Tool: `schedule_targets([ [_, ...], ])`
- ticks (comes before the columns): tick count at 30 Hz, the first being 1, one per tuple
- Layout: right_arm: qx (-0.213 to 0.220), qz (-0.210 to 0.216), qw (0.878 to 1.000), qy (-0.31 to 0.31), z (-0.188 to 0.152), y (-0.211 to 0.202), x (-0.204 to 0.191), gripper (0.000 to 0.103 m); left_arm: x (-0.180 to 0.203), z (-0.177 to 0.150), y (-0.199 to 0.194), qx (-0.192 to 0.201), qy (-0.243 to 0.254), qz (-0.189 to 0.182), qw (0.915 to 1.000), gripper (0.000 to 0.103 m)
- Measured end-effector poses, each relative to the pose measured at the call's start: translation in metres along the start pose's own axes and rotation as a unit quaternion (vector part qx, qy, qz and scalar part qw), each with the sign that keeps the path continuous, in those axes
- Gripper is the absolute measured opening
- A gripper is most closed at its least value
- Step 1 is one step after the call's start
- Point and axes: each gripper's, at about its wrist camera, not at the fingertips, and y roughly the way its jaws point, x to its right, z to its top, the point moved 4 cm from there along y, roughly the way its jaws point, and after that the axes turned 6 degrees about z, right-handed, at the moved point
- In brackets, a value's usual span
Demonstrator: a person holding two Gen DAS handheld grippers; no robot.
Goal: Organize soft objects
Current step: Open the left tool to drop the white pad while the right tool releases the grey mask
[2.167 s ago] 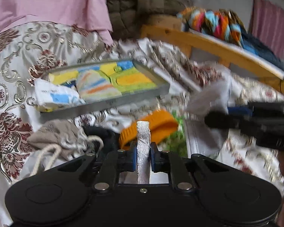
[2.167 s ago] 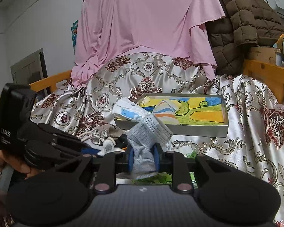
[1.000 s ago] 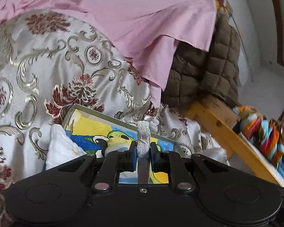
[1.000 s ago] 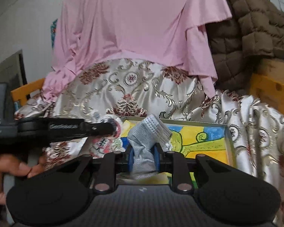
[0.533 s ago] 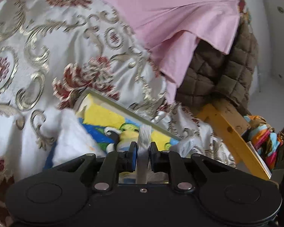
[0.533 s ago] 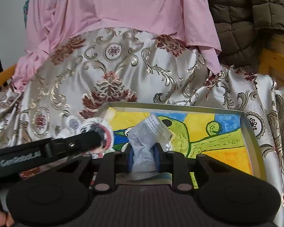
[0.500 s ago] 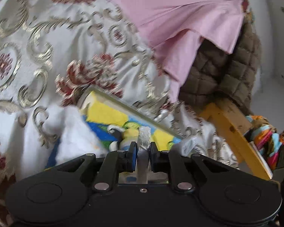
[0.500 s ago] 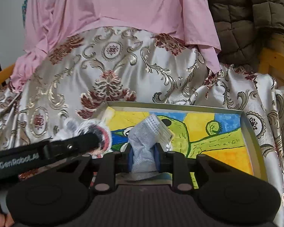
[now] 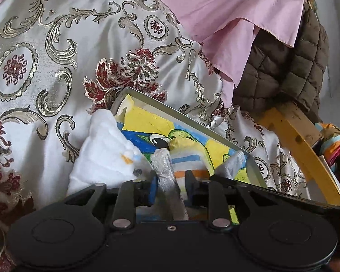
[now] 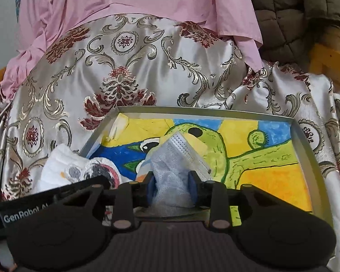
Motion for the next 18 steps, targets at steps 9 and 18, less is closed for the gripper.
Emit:
schedule_targets([
  [9,0.001,-0.019,1.000,0.021,-0.003,-0.016,0.014,0.058,0.008,0.001,-0.015,0.022,0.032,0.008,0.9992,0.074],
  [18,0.007,-0.030,0.999,0.044,-0.008,-0.044,0.030,0.080,0.008,-0.004,-0.046,0.039,0.061,0.065,0.9952,0.089],
])
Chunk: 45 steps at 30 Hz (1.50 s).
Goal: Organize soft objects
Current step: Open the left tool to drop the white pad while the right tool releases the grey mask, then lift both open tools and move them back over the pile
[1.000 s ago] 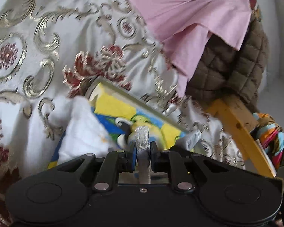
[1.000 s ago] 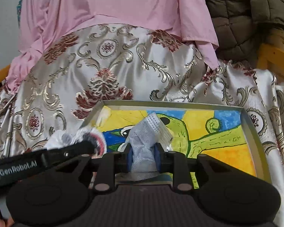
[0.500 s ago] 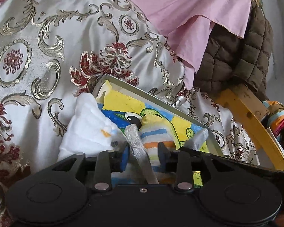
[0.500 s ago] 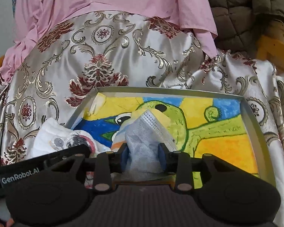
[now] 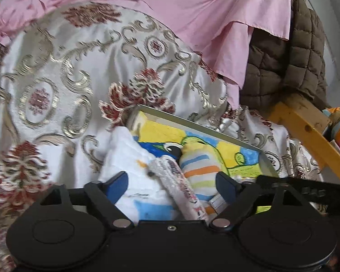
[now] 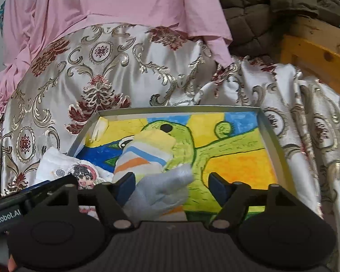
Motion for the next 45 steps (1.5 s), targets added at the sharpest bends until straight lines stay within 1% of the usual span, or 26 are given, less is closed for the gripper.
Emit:
schedule_targets([
  [1,0.006,0.000,1.000,0.001,0.000,-0.006,0.002,0.081,0.000,0.001,-0.005,0.001,0.000,0.008,1.0000,0.091],
  [3,0.022,-0.001,1.000,0.007,0.000,-0.020,0.007,0.089,-0.001,0.003,-0.016,0.002,0.002,0.021,0.9998,0.093],
  [5,0.035,0.006,0.999,0.010,-0.001,-0.035,0.011,0.093,0.001,0.005,-0.029,0.004,0.005,0.033,0.9994,0.097],
  [11,0.068,0.022,0.997,0.000,-0.004,-0.084,0.010,0.100,0.013,0.015,-0.076,0.032,0.037,0.073,0.9962,0.102],
  [14,0.096,0.020,0.995,-0.012,-0.006,-0.112,0.005,0.102,0.020,0.019,-0.103,0.054,0.043,0.081,0.9943,0.102],
  [17,0.123,0.013,0.992,-0.017,-0.011,-0.141,-0.001,0.102,0.030,0.019,-0.131,0.071,0.046,0.084,0.9929,0.102],
  [20,0.139,0.011,0.990,-0.001,-0.018,-0.164,-0.003,0.102,0.040,0.014,-0.156,0.082,0.049,0.081,0.9921,0.102],
  [26,0.174,0.015,0.985,0.001,-0.033,-0.208,-0.007,0.103,0.052,-0.005,-0.200,0.098,0.076,0.086,0.9885,0.102],
  [28,0.185,-0.001,0.983,0.001,-0.040,-0.220,-0.007,0.103,0.051,-0.011,-0.210,0.100,0.078,0.091,0.9877,0.102],
  [30,0.188,-0.016,0.982,0.001,-0.047,-0.229,-0.006,0.103,0.050,-0.019,-0.219,0.100,0.087,0.098,0.9864,0.102],
  [35,0.192,-0.026,0.981,0.014,-0.069,-0.249,-0.002,0.103,0.045,-0.034,-0.240,0.099,0.100,0.111,0.9838,0.102],
  [42,0.201,-0.033,0.979,0.018,-0.098,-0.273,-0.003,0.103,0.042,-0.051,-0.269,0.105,0.106,0.116,0.9820,0.102],
  [45,0.204,-0.033,0.978,0.017,-0.111,-0.283,-0.006,0.103,0.042,-0.059,-0.281,0.106,0.106,0.104,0.9831,0.102],
])
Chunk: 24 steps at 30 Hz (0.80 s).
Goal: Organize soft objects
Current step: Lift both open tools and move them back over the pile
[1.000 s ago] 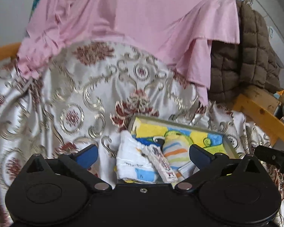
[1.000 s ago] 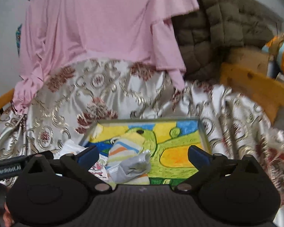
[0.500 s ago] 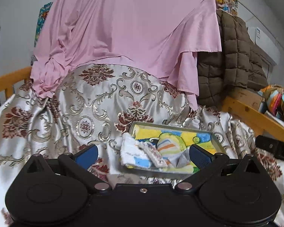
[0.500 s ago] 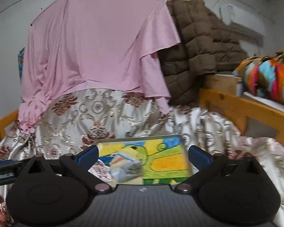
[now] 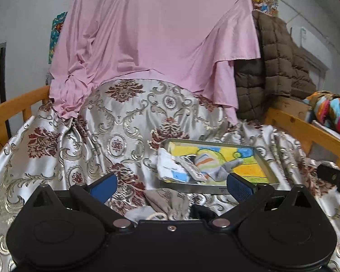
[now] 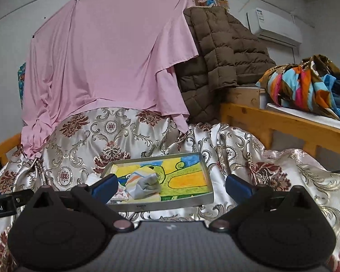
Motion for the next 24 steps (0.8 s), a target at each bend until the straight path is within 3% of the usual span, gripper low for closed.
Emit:
schedule_targets([
  [9,0.014,-0.021,0.999,-0.029,-0.038,-0.039,-0.012,0.103,-0.010,-0.023,-0.030,-0.006,-0.003,0.001,1.0000,0.102],
  [24,0.022,-0.034,0.997,-0.065,-0.068,-0.075,-0.022,0.103,-0.008,-0.046,-0.060,-0.013,0.014,0.001,0.9998,0.102],
])
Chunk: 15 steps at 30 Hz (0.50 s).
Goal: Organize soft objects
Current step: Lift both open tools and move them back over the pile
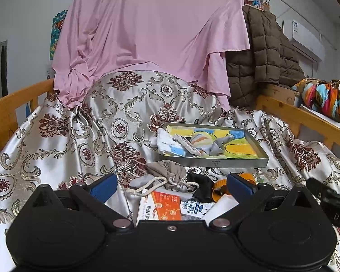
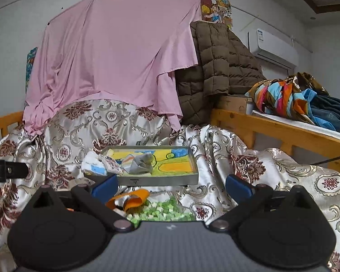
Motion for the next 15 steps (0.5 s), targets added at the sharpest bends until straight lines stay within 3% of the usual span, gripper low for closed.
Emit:
schedule_targets([
  [10,-0.041,-0.009,0.999,0.002,-0.025,0.003,0.004,0.103,0.005,-0.008,0.000,-0.008,0.024,0.008,0.9996,0.102],
  [15,-0.065,-0.010,0.998,0.010,-0.037,0.010,0.008,0.103,0.011,-0.017,0.010,-0.037,0.055,0.013,0.9977,0.102],
])
